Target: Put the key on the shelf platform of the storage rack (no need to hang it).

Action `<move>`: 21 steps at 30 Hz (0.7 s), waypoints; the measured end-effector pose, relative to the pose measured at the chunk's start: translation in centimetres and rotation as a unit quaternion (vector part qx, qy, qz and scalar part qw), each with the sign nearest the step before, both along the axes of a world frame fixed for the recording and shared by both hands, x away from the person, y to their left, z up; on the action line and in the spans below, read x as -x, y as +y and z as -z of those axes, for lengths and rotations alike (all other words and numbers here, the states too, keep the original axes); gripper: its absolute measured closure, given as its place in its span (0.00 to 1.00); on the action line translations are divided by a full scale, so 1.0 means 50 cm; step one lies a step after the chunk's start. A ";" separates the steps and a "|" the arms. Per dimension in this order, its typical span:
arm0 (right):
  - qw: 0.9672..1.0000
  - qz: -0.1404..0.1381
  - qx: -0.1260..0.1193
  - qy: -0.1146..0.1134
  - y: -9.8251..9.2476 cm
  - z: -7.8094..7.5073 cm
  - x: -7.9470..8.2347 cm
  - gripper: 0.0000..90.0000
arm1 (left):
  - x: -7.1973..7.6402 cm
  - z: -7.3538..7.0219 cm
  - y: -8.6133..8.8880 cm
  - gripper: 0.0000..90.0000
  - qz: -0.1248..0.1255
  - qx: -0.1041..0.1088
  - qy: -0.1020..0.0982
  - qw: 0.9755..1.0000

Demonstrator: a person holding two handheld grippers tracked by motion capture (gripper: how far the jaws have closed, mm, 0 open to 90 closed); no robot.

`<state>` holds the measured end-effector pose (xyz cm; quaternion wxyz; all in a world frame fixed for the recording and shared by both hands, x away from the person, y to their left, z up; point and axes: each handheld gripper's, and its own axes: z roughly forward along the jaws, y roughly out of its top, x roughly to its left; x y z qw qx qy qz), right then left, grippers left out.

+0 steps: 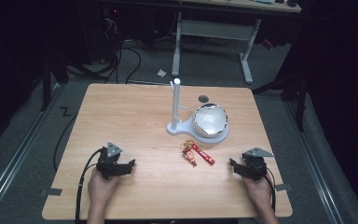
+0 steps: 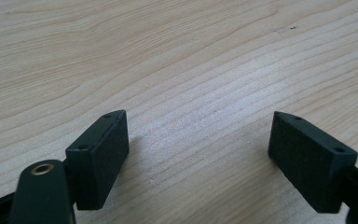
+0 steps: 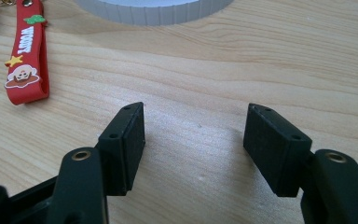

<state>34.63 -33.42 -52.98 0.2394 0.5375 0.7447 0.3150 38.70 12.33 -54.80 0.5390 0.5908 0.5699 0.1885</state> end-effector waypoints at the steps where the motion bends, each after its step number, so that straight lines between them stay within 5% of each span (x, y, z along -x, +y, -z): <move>1: 1.000 -0.001 0.000 0.000 0.000 0.000 0.000 0.43 | 0.000 0.000 0.000 0.23 0.000 0.000 0.000 1.000; 21: 1.000 0.008 -0.005 0.014 -0.007 -0.007 0.002 0.47 | 0.000 -0.001 0.001 0.23 0.003 0.001 0.001 1.000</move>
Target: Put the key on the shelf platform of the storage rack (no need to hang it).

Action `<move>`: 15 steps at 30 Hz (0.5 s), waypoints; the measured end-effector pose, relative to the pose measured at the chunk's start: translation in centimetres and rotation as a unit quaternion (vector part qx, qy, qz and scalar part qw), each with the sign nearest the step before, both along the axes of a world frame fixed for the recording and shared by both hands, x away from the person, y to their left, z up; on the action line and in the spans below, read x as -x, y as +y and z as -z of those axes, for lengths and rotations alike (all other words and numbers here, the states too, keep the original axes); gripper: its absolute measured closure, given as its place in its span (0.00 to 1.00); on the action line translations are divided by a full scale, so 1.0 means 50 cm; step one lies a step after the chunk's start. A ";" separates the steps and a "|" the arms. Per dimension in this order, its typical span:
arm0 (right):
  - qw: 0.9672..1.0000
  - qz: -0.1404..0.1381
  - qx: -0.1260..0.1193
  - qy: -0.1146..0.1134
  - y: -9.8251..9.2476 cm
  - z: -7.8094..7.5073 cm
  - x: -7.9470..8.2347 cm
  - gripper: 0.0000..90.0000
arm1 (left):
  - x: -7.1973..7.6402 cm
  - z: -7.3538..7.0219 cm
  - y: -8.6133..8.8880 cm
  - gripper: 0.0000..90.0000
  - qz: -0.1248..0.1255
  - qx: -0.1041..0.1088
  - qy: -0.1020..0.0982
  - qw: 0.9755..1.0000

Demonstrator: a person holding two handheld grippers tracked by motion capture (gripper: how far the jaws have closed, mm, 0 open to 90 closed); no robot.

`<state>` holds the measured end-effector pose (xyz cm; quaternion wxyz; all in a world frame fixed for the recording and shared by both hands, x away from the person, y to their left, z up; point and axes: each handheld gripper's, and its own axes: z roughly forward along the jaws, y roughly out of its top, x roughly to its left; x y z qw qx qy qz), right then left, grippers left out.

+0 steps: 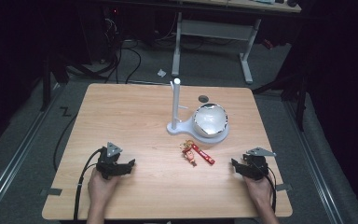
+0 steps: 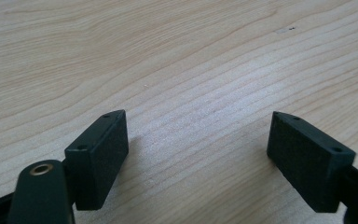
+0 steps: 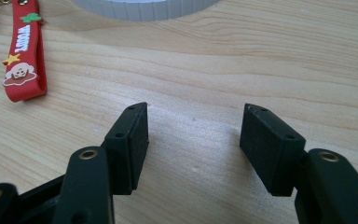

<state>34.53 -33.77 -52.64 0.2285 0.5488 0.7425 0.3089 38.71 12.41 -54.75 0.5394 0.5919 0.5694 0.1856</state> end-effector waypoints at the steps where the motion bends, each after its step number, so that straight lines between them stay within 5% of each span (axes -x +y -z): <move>1: 1.000 -0.001 -0.002 -0.002 0.001 0.000 0.001 0.47 | 0.000 0.000 0.000 0.23 0.000 0.000 0.000 1.000; 15: 0.999 -0.020 -0.030 -0.020 0.017 -0.023 0.016 0.50 | 0.000 0.000 0.000 0.23 -0.001 0.000 0.000 1.000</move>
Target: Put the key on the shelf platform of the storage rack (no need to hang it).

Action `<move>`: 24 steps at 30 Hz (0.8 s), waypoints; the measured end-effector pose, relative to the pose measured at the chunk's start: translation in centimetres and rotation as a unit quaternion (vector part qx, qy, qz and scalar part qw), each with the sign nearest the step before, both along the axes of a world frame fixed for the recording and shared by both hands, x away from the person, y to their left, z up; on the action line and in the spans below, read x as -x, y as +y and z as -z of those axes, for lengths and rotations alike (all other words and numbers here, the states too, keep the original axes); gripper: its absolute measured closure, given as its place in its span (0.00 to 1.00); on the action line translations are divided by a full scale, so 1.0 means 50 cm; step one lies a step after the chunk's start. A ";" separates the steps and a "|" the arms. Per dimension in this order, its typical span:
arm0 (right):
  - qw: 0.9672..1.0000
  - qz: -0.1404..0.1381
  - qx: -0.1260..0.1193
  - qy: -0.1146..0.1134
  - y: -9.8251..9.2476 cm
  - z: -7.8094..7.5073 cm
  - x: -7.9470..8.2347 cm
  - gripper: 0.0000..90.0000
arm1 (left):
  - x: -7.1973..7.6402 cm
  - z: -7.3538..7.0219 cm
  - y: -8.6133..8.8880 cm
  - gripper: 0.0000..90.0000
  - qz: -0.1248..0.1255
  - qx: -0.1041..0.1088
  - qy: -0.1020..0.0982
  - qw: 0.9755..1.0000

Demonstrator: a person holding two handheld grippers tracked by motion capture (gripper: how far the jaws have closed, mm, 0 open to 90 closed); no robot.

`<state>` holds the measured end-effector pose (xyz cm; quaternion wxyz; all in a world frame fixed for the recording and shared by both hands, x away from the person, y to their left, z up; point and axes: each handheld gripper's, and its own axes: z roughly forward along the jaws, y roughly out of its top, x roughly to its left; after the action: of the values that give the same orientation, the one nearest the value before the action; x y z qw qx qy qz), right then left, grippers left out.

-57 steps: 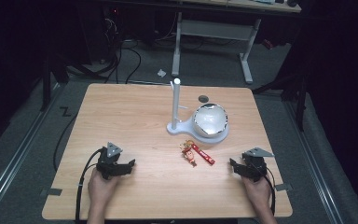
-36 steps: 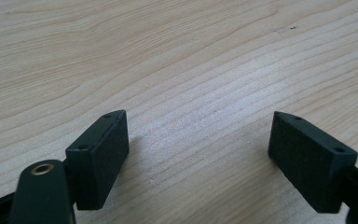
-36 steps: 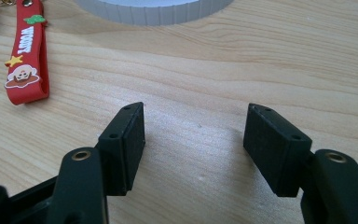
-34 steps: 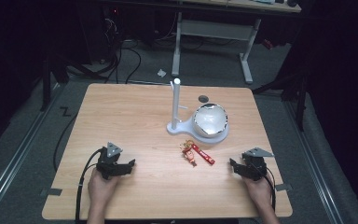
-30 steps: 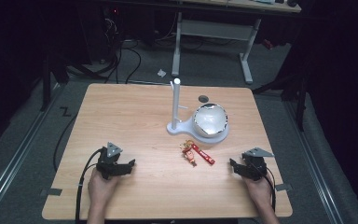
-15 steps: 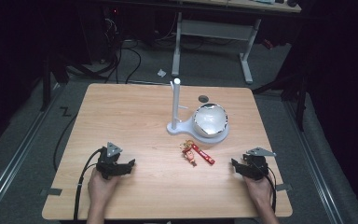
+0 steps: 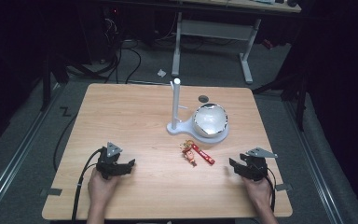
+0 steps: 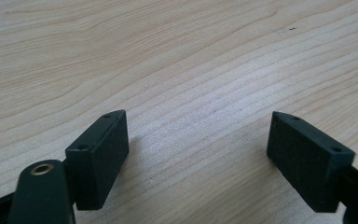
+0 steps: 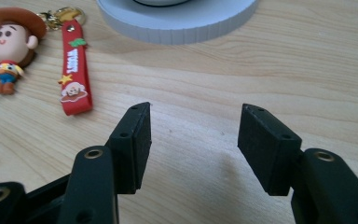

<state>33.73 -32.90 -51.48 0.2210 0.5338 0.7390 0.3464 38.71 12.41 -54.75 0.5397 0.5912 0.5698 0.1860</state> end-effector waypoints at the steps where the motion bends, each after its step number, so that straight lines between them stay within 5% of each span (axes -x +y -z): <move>1: 1.000 -0.004 0.001 -0.003 0.001 -0.001 0.000 0.50 | 0.000 0.000 0.000 0.23 0.000 0.000 0.000 1.000; 24: 0.999 -0.047 -0.024 -0.006 0.053 -0.006 -0.001 0.50 | 0.000 0.000 0.000 0.23 -0.001 -0.003 0.000 1.000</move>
<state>33.78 -30.25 -51.19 0.1957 0.5017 0.7535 0.3771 38.71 12.40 -54.77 0.5380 0.5923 0.5695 0.1882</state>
